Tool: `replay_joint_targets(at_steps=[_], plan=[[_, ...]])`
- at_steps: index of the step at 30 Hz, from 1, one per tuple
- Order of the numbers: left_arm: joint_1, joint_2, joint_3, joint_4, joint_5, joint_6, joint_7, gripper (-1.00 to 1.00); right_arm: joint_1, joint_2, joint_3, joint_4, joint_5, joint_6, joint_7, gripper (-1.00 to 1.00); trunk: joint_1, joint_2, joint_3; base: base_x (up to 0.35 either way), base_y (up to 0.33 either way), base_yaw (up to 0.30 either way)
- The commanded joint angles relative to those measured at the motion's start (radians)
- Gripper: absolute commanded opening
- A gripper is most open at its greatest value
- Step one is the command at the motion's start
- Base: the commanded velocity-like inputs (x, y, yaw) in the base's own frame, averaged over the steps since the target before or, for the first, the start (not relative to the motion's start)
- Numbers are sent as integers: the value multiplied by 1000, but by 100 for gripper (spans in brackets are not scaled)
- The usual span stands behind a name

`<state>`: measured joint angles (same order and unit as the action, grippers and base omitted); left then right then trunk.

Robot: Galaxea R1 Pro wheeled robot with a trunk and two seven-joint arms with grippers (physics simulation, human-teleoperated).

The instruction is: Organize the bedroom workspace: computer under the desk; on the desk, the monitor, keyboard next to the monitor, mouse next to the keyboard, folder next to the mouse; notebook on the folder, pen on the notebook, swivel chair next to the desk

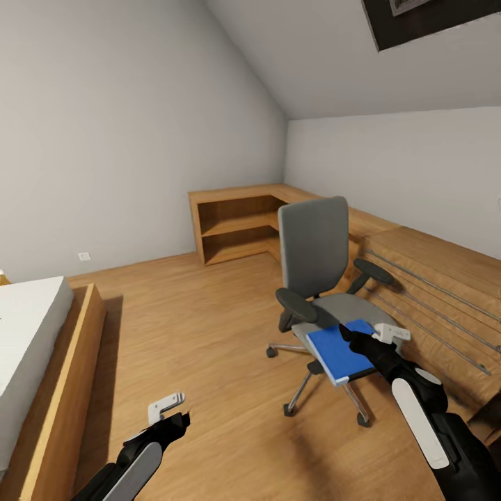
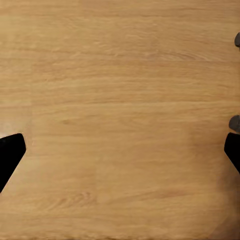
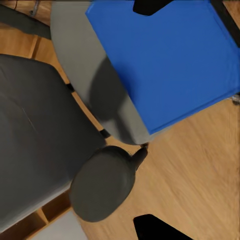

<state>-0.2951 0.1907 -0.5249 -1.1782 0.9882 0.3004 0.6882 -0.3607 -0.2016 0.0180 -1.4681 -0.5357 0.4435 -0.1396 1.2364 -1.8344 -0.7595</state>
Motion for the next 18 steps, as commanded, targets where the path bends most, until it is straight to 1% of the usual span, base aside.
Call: replay_joint_targets(at_steps=[1,4,5,6,7,8,9,10,11,12,15,16,18], plan=[[-1,1,-3,-2,5,2,7,100,-1,-1,2,-2,-10,3,-9,100,-1,-1,-1,-303,38,-1],[-1,1,-2,-2,5,2,6,100,-1,-1,1,-1,-10,3,-9,100,-1,-1,-1,-313,70,-1],[-1,1,-3,-2,5,2,5,100,0,-1,0,10,-31,4,-7,100,-1,-1,-1,-188,113,0],[-1,1,-3,-2,5,2,4,100,0,-1,0,15,-39,4,-7,100,-1,-1,-1,-151,90,0],[-1,1,-3,-2,5,2,4,100,0,-1,-1,26,-62,4,-6,100,-1,-1,-1,-96,58,0],[-1,1,-3,-2,6,2,4,100,0,-1,-2,33,-76,4,-6,100,-1,-1,-1,-77,46,0],[-1,1,-3,-1,6,2,3,100,-1,-4,-5,66,-197,3,-6,100,-1,-1,-1,-16,10,0],[-1,1,-3,-2,6,2,2,100,-1,-5,-5,71,-229,3,-6,100,-1,-1,-1,-10,6,0],[-1,1,-3,-3,6,2,1,100,-1,-5,-5,76,-244,3,-6,100,-1,-1,-1,-8,5,0],[-1,1,-3,-19,6,2,-1,100,-1,-5,-14,113,-317,5,-6,100,-1,-1,-1,-3,2,0],[-1,1,-3,-37,7,2,0,100,-1,-5,-41,143,-372,8,-6,100,-1,-1,-1,-2,1,0],[-1,1,-3,-49,8,3,1,100,0,-5,-66,164,-413,10,-6,100,-1,-1,-1,0,0,0],[-1,1,-4,-62,9,3,1,100,0,-5,-86,182,-453,11,-6,100,-1,-1,-1,0,0,0]])
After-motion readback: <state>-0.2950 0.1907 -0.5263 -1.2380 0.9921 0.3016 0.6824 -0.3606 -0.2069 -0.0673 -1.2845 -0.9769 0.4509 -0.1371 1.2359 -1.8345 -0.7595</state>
